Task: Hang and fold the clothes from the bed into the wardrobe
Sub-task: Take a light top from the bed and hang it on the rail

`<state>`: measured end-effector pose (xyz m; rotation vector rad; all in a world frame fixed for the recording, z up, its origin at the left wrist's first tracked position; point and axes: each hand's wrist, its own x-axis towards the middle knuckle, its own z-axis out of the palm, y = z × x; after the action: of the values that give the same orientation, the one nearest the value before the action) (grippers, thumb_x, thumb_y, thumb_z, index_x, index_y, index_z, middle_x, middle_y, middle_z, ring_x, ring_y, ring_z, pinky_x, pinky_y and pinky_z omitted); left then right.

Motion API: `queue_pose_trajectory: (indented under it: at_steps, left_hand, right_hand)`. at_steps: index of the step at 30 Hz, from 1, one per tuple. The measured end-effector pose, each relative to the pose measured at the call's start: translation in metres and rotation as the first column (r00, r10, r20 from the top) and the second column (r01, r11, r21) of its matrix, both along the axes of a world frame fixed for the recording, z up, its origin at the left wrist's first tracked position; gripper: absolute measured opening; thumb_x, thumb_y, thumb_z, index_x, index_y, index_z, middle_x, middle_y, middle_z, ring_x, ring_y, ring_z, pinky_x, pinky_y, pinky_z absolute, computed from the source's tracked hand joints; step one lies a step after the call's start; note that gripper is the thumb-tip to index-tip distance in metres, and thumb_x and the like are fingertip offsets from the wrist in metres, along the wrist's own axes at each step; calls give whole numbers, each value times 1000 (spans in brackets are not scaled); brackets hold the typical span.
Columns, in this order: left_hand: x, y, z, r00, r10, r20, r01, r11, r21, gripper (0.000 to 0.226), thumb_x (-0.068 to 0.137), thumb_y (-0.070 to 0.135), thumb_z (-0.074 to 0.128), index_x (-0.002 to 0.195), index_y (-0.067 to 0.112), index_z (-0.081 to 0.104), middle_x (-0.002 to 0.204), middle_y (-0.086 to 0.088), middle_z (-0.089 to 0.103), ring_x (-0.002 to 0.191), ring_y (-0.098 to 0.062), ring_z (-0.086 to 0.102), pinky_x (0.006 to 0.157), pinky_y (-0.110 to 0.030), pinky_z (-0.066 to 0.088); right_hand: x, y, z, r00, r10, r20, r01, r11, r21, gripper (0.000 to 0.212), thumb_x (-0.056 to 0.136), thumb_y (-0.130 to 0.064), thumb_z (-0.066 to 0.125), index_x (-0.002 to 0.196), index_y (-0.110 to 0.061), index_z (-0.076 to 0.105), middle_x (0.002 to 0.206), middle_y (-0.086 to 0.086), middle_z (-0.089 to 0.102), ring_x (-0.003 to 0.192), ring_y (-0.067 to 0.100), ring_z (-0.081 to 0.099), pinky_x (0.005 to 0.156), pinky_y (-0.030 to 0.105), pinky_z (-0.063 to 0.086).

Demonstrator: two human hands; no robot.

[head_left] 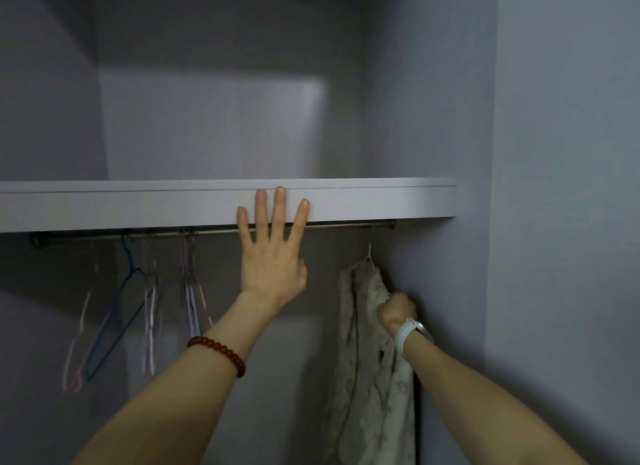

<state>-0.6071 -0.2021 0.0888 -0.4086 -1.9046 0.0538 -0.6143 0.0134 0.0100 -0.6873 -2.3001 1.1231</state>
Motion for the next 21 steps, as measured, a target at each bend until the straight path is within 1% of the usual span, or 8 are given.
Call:
queue_pose_trajectory:
  at_steps: [3,5,7,9,12,16,18,21]
  left_hand:
    - [10,-3,-3,999,0,54,1,1000,-21,108,58,33,76,148,18,17,153,-20,19,140,-42,9,109,-62,4]
    - [24,-5,-9,996,-32,88,33,999,-16,102,55,28,79,145,18,31,151,-19,27,138,-41,18,107,-65,15]
    - [40,-9,-22,985,-65,159,60,997,39,95,55,26,81,140,17,42,148,-19,34,136,-38,23,102,-66,22]
    - [64,-18,-37,966,-103,236,76,990,121,86,61,26,77,139,18,43,147,-18,36,136,-38,25,101,-66,22]
    - [106,-39,-55,885,-170,434,52,961,270,66,82,26,58,144,22,34,153,-13,26,142,-33,20,109,-61,12]
    - [162,-85,-89,870,-214,445,3,903,429,55,80,20,61,133,13,51,136,-19,48,124,-40,46,101,-63,30]
    - [194,-112,-113,856,-174,487,-85,882,464,52,78,21,60,129,11,54,131,-21,51,116,-43,50,96,-62,36]
    - [252,-152,-148,818,-123,562,-225,831,509,52,79,32,46,126,10,56,128,-19,55,113,-42,53,93,-56,41]
  right_hand:
    - [19,-3,7,998,55,33,-58,994,94,40,89,-9,45,128,-1,51,127,20,55,116,36,53,95,35,46]
    - [41,-14,8,996,48,70,-61,980,188,48,88,-11,45,136,-8,43,133,18,48,122,37,45,100,38,42]
    - [68,-32,7,996,22,85,-46,956,289,55,89,-14,46,142,-14,33,140,15,36,128,35,35,103,41,35]
    - [96,-51,3,997,82,7,-79,934,349,53,90,-13,45,142,-14,34,144,12,33,131,33,31,105,40,31]
    - [139,-82,-6,959,262,-104,-223,931,289,45,90,-7,44,135,-6,44,137,14,46,128,29,39,106,33,33]
    - [191,-124,-23,897,411,-162,-386,908,164,38,89,-1,47,126,-4,53,126,12,59,120,26,51,103,28,34]
    - [212,-150,-36,861,491,-136,-480,871,102,34,88,0,47,121,-4,57,118,11,63,113,26,57,101,32,40]
    - [239,-192,-62,779,616,-119,-620,784,-2,29,89,1,47,114,-4,60,111,10,67,105,23,62,94,32,45]
